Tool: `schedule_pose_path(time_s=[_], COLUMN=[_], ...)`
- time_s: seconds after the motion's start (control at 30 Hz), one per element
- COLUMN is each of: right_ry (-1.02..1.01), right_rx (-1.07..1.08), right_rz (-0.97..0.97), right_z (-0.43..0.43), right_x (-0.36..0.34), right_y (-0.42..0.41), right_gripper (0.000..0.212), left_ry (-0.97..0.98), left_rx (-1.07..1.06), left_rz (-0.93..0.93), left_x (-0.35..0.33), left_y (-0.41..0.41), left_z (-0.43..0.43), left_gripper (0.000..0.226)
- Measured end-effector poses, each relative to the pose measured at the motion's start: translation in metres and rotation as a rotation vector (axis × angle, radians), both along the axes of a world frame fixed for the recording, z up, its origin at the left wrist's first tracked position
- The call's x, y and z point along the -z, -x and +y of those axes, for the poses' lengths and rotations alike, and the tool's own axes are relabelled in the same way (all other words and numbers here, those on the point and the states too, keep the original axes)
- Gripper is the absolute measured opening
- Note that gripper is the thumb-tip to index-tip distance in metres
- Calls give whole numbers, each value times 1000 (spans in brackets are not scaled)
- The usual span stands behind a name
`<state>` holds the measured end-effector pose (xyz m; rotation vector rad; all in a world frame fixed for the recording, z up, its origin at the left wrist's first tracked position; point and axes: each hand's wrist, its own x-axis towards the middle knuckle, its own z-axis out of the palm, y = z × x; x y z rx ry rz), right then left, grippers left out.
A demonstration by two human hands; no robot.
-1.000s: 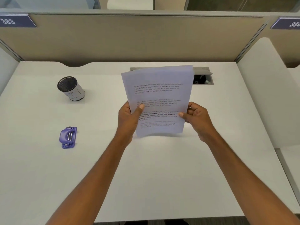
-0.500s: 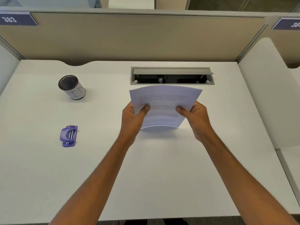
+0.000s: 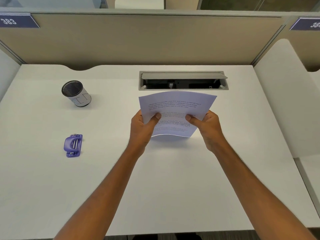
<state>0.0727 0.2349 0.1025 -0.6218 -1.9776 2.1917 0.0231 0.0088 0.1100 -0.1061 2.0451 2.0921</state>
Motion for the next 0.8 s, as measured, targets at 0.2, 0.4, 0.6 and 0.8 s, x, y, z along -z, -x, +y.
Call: schedule_pose_path(time_s=[0.2,0.4,0.6,0.8], right_ry=[-4,-45,64,486], right_rx=[-28,-151,-143,10], right_rz=[-49,-85,-113,69], right_z=[0,22,40,19], right_x=[14,23,30,23], right_y=[-1,-12,-26,-17], right_gripper=[34,31,32,48], left_ry=[3,-136,-394,-611], left_rx=[17,-14,-102,-183], left_rz=[-19,1,-99,-287], left_x=[-1,-11,-15,-5], left_y=[-3,8,10,5], left_z=[2,-12,-18,-5], left_gripper=[25,22,29,49])
